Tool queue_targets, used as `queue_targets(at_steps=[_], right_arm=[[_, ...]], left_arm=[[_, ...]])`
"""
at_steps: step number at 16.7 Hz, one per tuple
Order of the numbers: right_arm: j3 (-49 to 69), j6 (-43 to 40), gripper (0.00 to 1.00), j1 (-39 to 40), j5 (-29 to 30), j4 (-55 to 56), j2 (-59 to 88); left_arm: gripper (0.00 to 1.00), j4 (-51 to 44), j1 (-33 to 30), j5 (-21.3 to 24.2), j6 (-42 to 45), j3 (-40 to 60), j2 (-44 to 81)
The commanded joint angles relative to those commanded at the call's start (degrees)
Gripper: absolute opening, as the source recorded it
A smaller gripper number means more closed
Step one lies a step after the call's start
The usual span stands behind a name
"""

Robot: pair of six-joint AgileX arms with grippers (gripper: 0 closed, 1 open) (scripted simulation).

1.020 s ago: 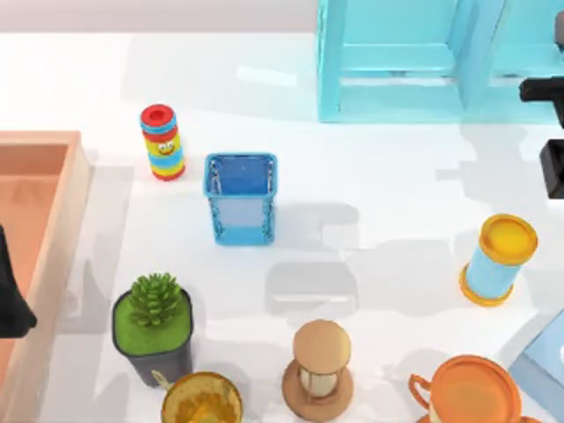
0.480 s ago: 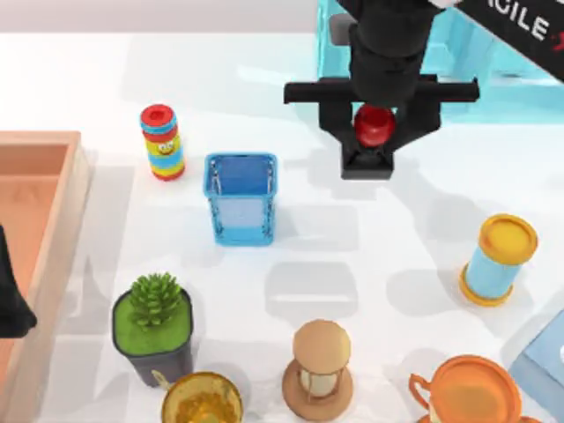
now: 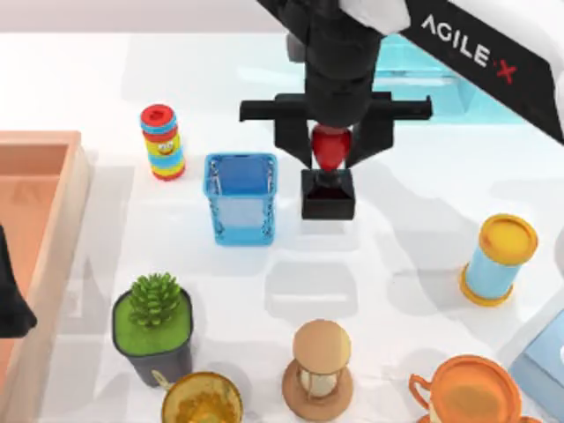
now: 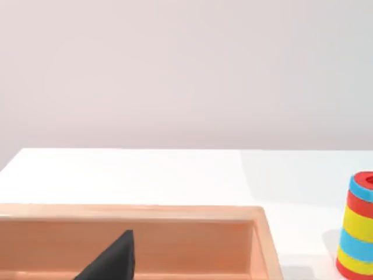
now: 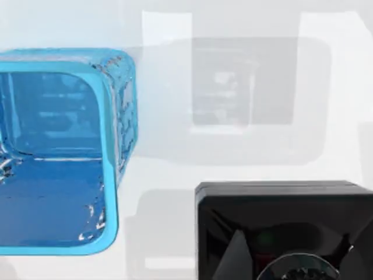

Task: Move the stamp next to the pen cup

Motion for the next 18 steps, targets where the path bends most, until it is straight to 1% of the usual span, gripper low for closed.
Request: queue_targets(at_steps=[5, 9, 18], right_arm=[[-3.9, -0.1, 0.00, 0.1, 0.1, 3.3, -0.6], [-4.4, -0.1, 0.00, 0.2, 0.2, 3.8, -0.6], [-4.4, -0.1, 0.68, 0.2, 0.2, 3.8, -0.6]], left_arm=[[1.00, 0.0, 0.0, 0.0, 0.0, 0.0, 0.0], [1.00, 0.0, 0.0, 0.0, 0.0, 0.0, 0.0], [1.00, 0.0, 0.0, 0.0, 0.0, 0.0, 0.0]])
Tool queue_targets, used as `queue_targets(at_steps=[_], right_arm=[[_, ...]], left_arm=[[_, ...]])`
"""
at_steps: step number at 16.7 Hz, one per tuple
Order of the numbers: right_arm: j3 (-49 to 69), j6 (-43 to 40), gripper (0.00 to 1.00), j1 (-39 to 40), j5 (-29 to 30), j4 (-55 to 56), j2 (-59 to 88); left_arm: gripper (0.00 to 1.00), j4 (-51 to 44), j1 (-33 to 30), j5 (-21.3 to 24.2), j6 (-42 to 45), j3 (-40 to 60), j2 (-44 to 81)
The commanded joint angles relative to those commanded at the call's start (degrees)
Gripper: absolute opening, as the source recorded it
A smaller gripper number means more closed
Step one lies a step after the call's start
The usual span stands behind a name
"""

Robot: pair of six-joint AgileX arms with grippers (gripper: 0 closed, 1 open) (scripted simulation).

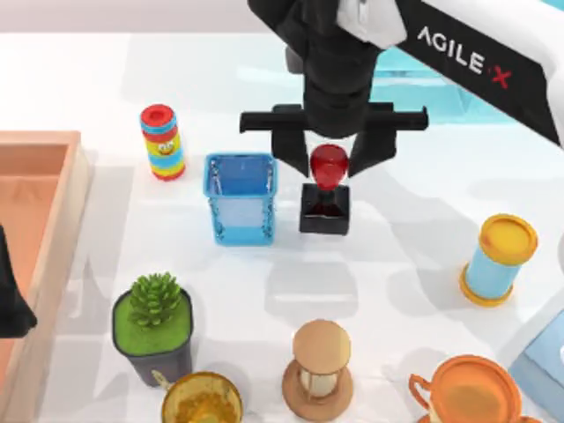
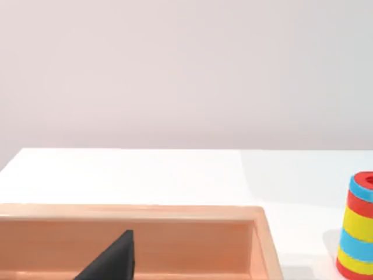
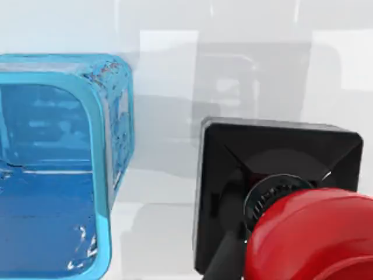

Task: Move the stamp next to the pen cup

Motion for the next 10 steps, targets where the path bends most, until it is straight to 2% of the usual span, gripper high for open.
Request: queue_targets(at_steps=[4, 10], right_arm=[[0.0, 0.0, 0.98, 0.0, 0.0, 0.0, 0.0], [0.0, 0.0, 1.00, 0.0, 0.0, 0.0, 0.0]], left_arm=[[1.00, 0.0, 0.0, 0.0, 0.0, 0.0, 0.0], [1.00, 0.0, 0.0, 0.0, 0.0, 0.0, 0.0]])
